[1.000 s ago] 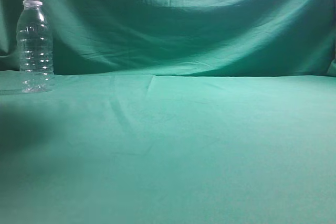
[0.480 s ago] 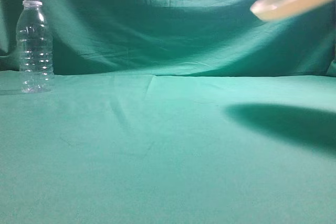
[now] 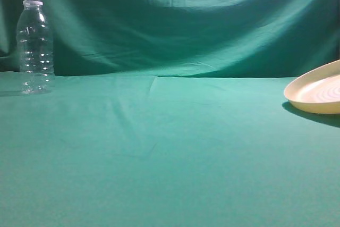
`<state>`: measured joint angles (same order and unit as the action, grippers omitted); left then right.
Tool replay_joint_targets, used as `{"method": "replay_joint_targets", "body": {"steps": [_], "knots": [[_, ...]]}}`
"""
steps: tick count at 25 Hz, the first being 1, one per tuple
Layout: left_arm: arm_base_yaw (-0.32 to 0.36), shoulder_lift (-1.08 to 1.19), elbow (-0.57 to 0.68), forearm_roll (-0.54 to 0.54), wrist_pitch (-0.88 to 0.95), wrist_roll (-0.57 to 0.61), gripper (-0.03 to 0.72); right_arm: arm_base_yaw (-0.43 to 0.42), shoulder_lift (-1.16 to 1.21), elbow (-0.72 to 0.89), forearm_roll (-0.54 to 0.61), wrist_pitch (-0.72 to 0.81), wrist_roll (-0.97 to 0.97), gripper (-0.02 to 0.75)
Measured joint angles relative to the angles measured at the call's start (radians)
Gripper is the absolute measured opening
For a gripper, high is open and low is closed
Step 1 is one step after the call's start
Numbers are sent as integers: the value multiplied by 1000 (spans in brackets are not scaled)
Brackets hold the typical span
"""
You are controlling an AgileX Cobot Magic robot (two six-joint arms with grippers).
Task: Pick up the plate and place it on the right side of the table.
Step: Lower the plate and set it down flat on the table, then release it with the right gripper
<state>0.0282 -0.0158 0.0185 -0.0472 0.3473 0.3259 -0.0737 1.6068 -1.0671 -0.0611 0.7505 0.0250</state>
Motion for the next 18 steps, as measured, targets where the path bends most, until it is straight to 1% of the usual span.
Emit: {"method": "replay_joint_targets", "body": {"steps": [5,8,9,11,12,13,16,17,18], "knots": [[0,0,0,0,0,0,0,-1,103,25,2,-95,-2,0],[0,0,0,0,0,0,0,-1,144,25,4,-125,-2,0],[0,0,0,0,0,0,0,-1,151,25,4,-132,-2,68],[0,0,0,0,0,0,0,-1,158,25,4,-136,-2,68],[0,0,0,0,0,0,0,-1,158,25,4,-136,-2,148],[0,0,0,0,0,0,0,-1,158,21,4,-136,-2,198],[0,0,0,0,0,0,0,-1,158,-17,4,-83,-2,397],[0,0,0,0,0,0,0,-1,158,-39,5,-44,-2,452],[0,0,0,0,0,0,0,-1,158,-39,5,-44,-2,452]]}}
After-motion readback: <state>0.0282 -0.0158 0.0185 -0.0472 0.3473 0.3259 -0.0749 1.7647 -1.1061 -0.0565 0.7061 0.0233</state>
